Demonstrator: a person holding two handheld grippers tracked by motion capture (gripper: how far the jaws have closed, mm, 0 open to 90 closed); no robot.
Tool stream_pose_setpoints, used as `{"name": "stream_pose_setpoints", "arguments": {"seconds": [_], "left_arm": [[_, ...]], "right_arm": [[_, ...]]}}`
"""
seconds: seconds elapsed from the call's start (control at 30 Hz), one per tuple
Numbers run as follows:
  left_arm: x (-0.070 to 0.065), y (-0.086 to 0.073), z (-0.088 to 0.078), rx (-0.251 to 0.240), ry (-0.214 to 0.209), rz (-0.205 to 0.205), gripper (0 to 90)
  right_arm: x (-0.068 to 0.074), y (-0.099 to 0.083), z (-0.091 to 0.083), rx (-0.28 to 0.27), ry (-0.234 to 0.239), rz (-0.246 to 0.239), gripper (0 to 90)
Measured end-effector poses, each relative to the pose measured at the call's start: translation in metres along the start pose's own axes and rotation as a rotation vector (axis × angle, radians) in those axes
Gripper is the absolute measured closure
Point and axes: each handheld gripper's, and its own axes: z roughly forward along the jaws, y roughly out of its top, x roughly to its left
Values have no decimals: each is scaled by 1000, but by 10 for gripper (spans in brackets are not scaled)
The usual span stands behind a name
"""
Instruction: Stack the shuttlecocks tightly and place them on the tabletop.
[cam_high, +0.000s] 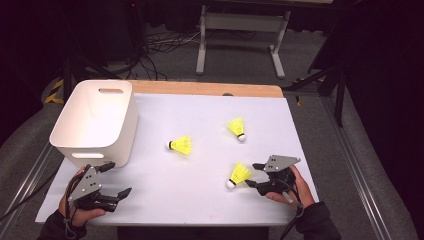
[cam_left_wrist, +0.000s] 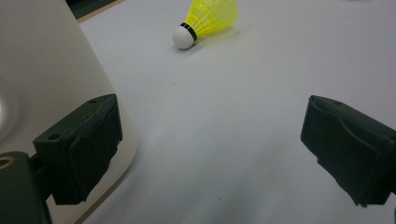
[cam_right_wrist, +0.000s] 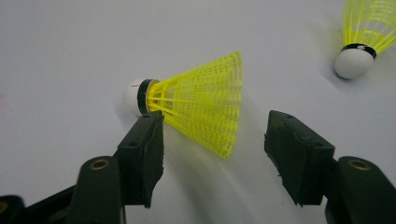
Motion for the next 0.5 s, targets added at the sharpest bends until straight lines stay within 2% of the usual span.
{"name": "stream_pose_setpoints", "arguments": {"seconds": [0.2,0.33,0.5], "left_arm": [[0,0,1,12,-4,7,61],[0,0,1,9,-5,1,62],[0,0,2,18,-3,9,63]], "right_arm": [[-3,4,6,26,41,-22,457],[-4,5,10,44,64,-20,513],[-5,4,14,57,91,-27,652]]}}
